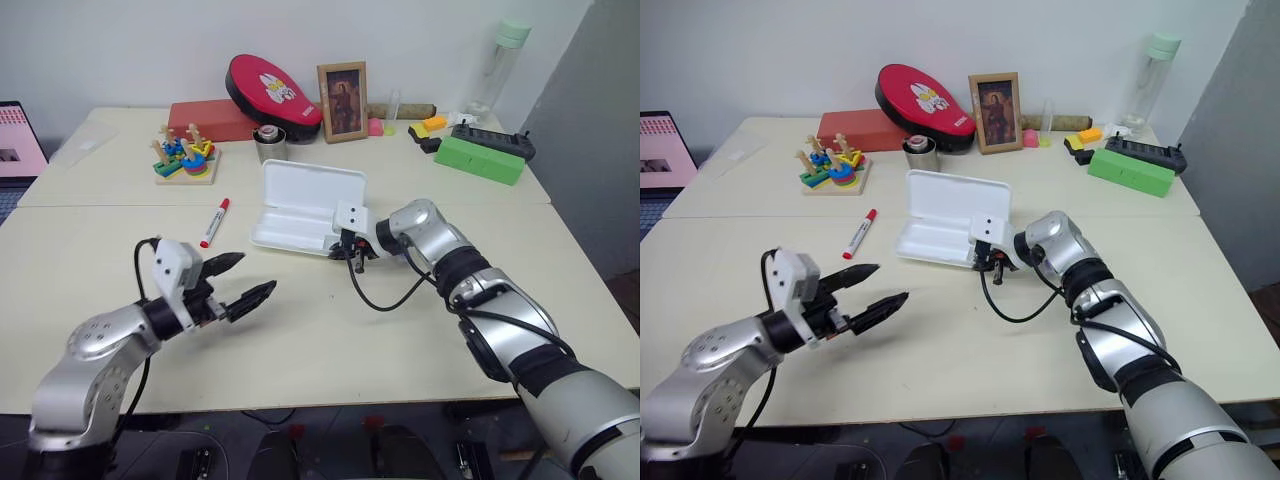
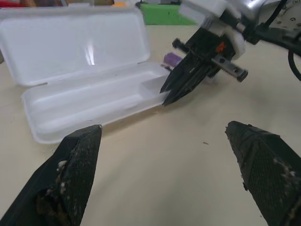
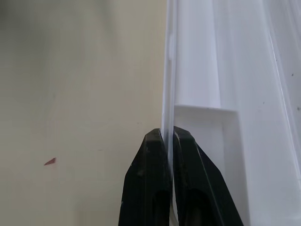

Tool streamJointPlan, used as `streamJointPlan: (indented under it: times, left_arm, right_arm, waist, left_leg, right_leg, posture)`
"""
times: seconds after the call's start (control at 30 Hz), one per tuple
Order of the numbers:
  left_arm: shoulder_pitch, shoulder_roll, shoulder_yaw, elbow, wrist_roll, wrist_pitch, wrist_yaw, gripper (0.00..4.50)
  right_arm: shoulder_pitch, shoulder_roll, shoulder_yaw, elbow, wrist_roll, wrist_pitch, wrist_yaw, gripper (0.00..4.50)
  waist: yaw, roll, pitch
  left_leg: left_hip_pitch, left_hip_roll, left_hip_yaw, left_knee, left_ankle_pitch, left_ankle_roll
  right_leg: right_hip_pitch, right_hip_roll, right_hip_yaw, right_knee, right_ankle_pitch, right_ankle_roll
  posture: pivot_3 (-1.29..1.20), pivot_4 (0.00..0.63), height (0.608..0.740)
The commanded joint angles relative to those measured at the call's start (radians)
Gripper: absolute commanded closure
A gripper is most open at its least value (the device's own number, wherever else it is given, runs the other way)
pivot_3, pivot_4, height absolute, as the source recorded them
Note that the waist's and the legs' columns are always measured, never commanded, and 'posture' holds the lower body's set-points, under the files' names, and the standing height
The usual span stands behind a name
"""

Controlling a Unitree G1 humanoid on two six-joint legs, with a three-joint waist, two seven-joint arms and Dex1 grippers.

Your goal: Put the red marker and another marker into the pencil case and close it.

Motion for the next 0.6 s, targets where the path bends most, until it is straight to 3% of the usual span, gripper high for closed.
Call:
streamJointPlan:
  times: [0.03,0.27,0.6]
  left_arm:
    - [0.104,0.025,0.089,-0.082,-0.028,-0.011,-0.021,0.0]
    - [0.247,0.053,0.167,-0.12,-0.047,-0.012,-0.063,0.0]
    - [0.254,0.061,0.17,-0.118,-0.045,-0.009,-0.056,0.0]
  right_arm:
    - [0.149,-0.076,0.023,-0.389,0.044,0.122,0.101,4.45]
    - [0.367,-0.188,0.09,-0.824,0.045,0.305,0.146,4.45]
    - [0.403,-0.203,0.14,-0.941,0.058,0.421,0.118,4.45]
  waist:
    - [0.006,0.001,0.001]
    - [0.008,0.0,0.0]
    - [0.008,-0.001,0.0]
  left_leg:
    - [0.0,0.0,0.0,0.0,0.0,0.0]
    - [0.001,0.0,0.0,0.001,0.0,0.0]
    - [0.002,0.0,0.0,0.002,0.001,-0.001]
  right_leg:
    - [0.0,0.0,0.0,0.0,0.0,0.0]
    - [0.0,0.0,0.0,-0.001,-0.001,0.0]
    - [-0.002,0.0,0.001,-0.001,-0.001,0.0]
  posture:
    - [0.0,0.15,0.74]
    - [0.0,0.15,0.74]
    - [0.0,0.15,0.74]
